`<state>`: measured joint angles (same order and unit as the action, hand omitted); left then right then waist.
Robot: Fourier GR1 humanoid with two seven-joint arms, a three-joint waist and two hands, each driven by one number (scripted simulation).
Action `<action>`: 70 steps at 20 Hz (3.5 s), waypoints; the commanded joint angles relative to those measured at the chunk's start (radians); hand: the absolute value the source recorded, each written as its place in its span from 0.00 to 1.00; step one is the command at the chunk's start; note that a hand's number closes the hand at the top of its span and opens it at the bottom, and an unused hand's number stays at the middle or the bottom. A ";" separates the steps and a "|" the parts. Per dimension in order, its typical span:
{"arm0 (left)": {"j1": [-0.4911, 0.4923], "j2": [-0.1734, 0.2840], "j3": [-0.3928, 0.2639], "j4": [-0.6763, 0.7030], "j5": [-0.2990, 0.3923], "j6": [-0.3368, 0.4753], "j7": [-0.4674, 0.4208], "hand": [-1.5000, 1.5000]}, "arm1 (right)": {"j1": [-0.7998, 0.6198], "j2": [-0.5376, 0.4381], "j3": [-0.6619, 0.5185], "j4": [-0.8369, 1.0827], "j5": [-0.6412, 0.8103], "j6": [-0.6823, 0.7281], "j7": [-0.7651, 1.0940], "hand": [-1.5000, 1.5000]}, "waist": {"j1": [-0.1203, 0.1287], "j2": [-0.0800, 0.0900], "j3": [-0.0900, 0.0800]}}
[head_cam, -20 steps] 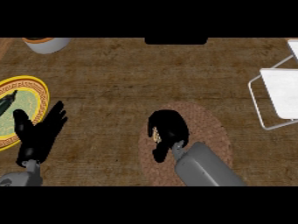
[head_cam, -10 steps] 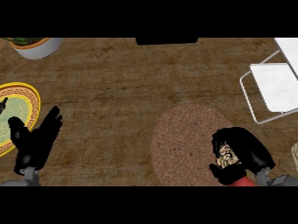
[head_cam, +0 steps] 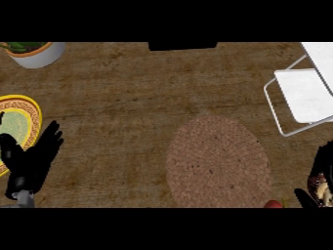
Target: Pick the cupcake from the placemat and place it in the tiered shelf
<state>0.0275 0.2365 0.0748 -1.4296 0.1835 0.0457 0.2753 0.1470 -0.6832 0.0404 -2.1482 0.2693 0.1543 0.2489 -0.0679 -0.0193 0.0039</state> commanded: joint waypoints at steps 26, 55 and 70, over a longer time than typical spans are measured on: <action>-0.068 -0.058 -0.046 0.025 -0.052 -0.002 0.058 0.50 | -0.470 -0.535 -0.637 0.501 -0.621 0.248 0.271 1.00 | 0.080 0.021 -0.004; -0.133 -0.070 -0.024 0.115 -0.086 -0.024 0.040 0.50 | -0.969 -0.347 -0.183 1.251 -0.092 0.164 -0.337 1.00 | 0.085 0.026 -0.004; -0.030 -0.082 -0.026 -0.002 -0.080 -0.036 0.034 0.50 | -1.119 -0.279 -0.322 1.428 -0.137 0.115 -0.220 0.00 | 0.092 0.021 -0.003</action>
<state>-0.0569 0.1795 0.0761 -1.3956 0.1139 -0.0012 0.2871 -0.9491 -1.0196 -0.2348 -0.7702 0.1619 0.3327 -0.0050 0.0172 -0.0021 0.0039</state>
